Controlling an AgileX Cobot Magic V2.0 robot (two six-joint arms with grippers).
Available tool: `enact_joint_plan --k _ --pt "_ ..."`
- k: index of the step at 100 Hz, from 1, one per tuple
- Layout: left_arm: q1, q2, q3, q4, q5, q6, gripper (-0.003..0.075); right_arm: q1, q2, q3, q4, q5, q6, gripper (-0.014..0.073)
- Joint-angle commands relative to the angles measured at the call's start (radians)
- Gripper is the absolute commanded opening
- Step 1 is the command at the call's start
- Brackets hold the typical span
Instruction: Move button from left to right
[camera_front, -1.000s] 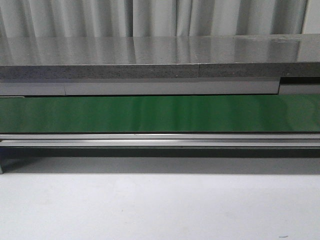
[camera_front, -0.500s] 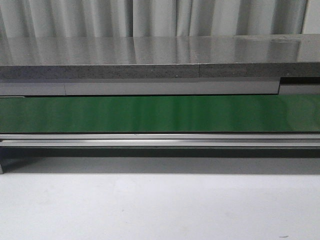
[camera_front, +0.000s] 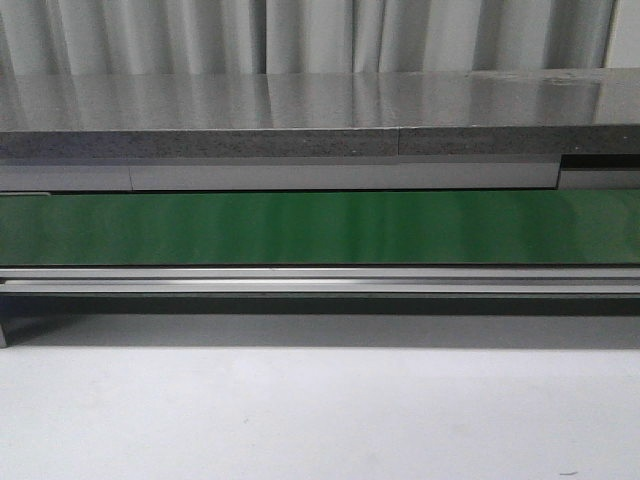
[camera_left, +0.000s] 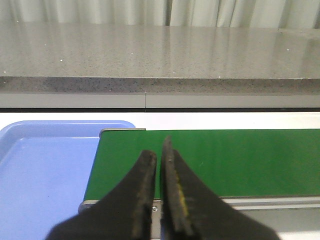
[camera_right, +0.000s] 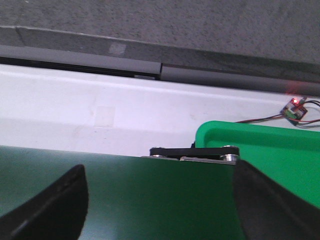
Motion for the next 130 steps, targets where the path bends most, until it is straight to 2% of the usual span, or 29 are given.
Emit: enact_joint_plan --k 1,22,46,76,103,115,130 --pt "-0.008 0.006 -0.028 -0.009 -0.081 -0.001 0.0005 0.030 -0.115 0.064 0.008 -0.148 -0.001 0.0561" --pt "-0.008 0.006 -0.028 -0.009 -0.081 -0.001 0.0005 0.077 -0.351 0.301 0.019 -0.269 -0.001 0.0561" --pt "-0.008 0.006 -0.028 -0.009 -0.081 -0.001 0.0005 0.101 -0.634 0.487 0.025 -0.320 -0.001 0.0561" --pt "-0.008 0.006 -0.028 -0.009 -0.081 -0.001 0.0005 0.101 -0.901 0.609 0.030 -0.280 -0.001 0.0561" --pt "-0.008 0.006 -0.028 -0.009 -0.081 -0.001 0.0005 0.101 -0.931 0.626 0.030 -0.281 -0.001 0.0556" --pt "-0.008 0.006 -0.028 -0.009 -0.081 -0.001 0.0005 0.100 -0.931 0.626 0.030 -0.280 -0.001 0.0470" --pt "-0.008 0.006 -0.028 -0.009 -0.081 -0.001 0.0005 0.100 -0.931 0.626 0.030 -0.280 -0.001 0.0233"
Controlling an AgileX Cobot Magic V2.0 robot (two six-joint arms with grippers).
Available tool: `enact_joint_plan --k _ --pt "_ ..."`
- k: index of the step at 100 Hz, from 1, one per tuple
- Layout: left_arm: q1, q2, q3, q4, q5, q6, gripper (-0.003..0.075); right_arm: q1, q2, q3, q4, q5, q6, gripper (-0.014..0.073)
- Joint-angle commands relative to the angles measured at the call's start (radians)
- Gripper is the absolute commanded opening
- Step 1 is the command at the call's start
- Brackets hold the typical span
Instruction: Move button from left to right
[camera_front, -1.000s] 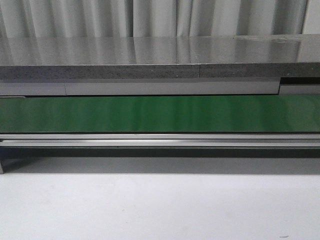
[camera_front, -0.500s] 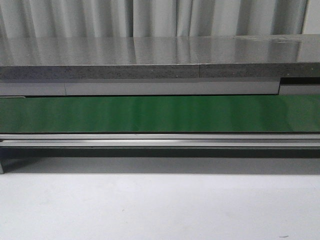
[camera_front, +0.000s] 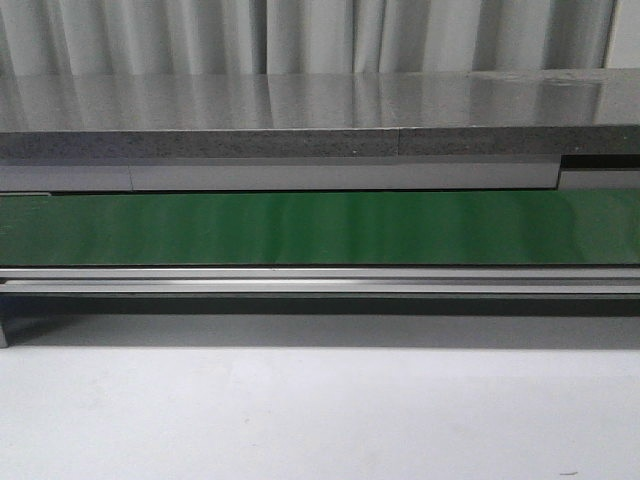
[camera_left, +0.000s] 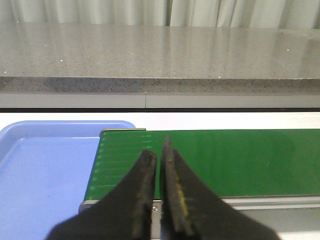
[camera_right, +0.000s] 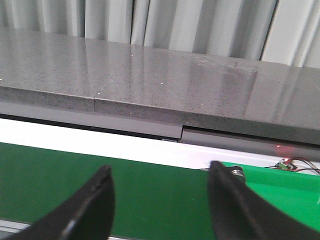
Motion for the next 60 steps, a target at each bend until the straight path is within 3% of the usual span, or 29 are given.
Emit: enact_joint_plan --k 1,21,60 --pt "-0.008 0.006 -0.028 -0.009 -0.081 -0.001 0.0005 -0.002 0.007 -0.028 0.004 -0.075 -0.001 0.0222" --pt "-0.008 0.006 -0.028 -0.009 -0.081 -0.001 0.0005 -0.002 0.007 -0.028 0.004 -0.076 -0.001 -0.0072" --pt "-0.008 0.006 -0.028 -0.009 -0.081 -0.001 0.0005 -0.002 0.007 -0.028 0.004 -0.076 -0.001 -0.0069"
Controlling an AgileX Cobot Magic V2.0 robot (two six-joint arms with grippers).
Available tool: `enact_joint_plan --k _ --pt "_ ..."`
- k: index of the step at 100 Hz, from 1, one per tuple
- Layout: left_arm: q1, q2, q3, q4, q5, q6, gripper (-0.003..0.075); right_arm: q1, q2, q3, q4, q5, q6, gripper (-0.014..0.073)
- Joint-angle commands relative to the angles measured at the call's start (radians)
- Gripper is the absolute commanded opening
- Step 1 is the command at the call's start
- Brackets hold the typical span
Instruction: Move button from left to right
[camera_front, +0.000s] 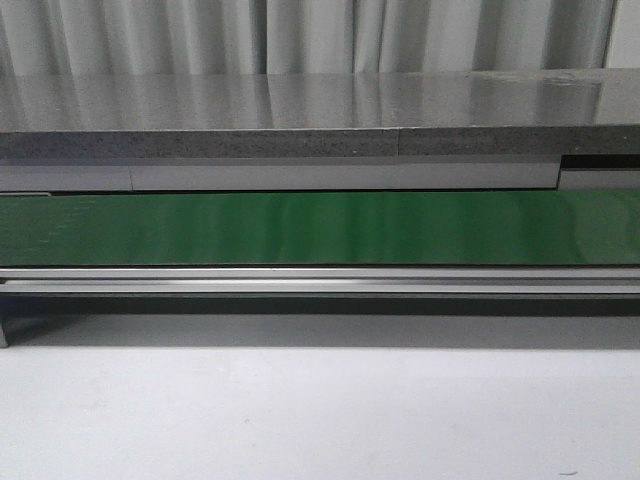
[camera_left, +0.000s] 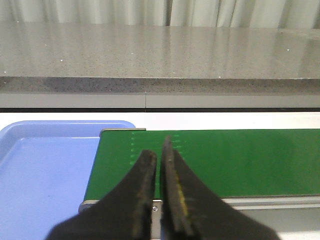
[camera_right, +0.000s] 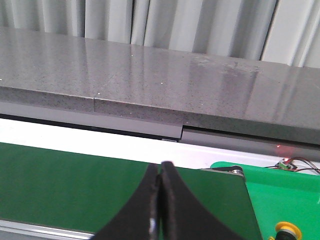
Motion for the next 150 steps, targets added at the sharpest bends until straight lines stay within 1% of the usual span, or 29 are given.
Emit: enact_joint_plan --k 1,54,67,82,88,120,138,150 --pt "-0.008 0.006 -0.028 -0.009 -0.081 -0.001 0.0005 -0.002 0.007 -0.028 0.004 -0.076 -0.001 -0.0069" --pt "-0.008 0.006 -0.028 -0.009 -0.081 -0.001 0.0005 -0.002 0.005 -0.013 0.001 -0.084 -0.001 -0.0069" --pt "-0.008 0.006 -0.028 -0.009 -0.081 -0.001 0.0005 -0.002 -0.020 0.038 -0.008 -0.109 0.013 -0.0069" --pt "-0.008 0.006 -0.028 -0.009 -0.081 -0.001 0.0005 -0.002 -0.099 0.123 -0.101 -0.116 0.112 -0.0069" --pt "-0.008 0.006 -0.028 -0.009 -0.081 -0.001 0.0005 -0.002 -0.128 0.162 -0.119 -0.116 0.142 -0.0069" --pt "-0.008 0.006 -0.028 -0.009 -0.081 -0.001 0.0005 -0.002 -0.260 0.305 -0.121 -0.135 0.142 -0.0069" --pt "-0.008 0.006 -0.028 -0.009 -0.081 -0.001 0.0005 -0.002 -0.301 0.354 -0.120 -0.173 0.142 -0.0069" --pt "-0.008 0.006 -0.028 -0.009 -0.081 -0.001 0.0005 -0.002 -0.301 0.361 -0.120 -0.163 0.142 -0.0069"
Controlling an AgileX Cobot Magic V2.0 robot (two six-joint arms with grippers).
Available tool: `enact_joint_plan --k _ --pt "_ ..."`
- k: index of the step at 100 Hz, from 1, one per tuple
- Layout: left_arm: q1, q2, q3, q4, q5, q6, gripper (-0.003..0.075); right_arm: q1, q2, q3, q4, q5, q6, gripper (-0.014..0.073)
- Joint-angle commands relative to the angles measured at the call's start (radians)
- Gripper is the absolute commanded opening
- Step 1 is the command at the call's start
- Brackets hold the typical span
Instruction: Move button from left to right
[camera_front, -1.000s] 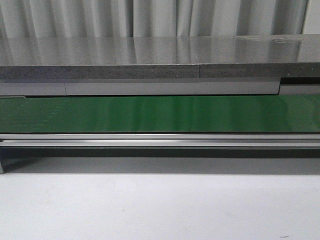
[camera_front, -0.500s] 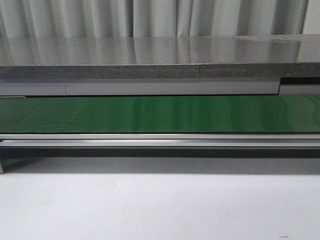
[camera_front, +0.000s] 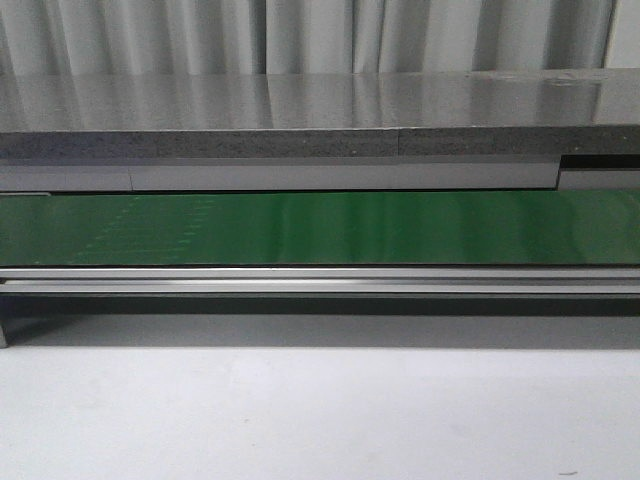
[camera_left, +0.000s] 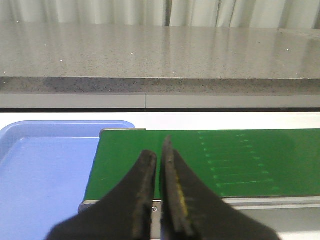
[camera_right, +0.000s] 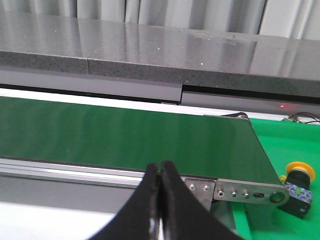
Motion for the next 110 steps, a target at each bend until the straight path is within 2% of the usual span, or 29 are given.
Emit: enact_joint_plan --k 1,110 --pt "-0.008 0.006 -0.028 -0.009 -0.081 -0.001 0.0005 -0.002 -0.018 0.003 -0.010 -0.088 0.000 -0.0069" --pt "-0.008 0.006 -0.028 -0.009 -0.081 -0.001 0.0005 -0.002 -0.018 0.003 -0.010 -0.076 0.000 -0.0069"
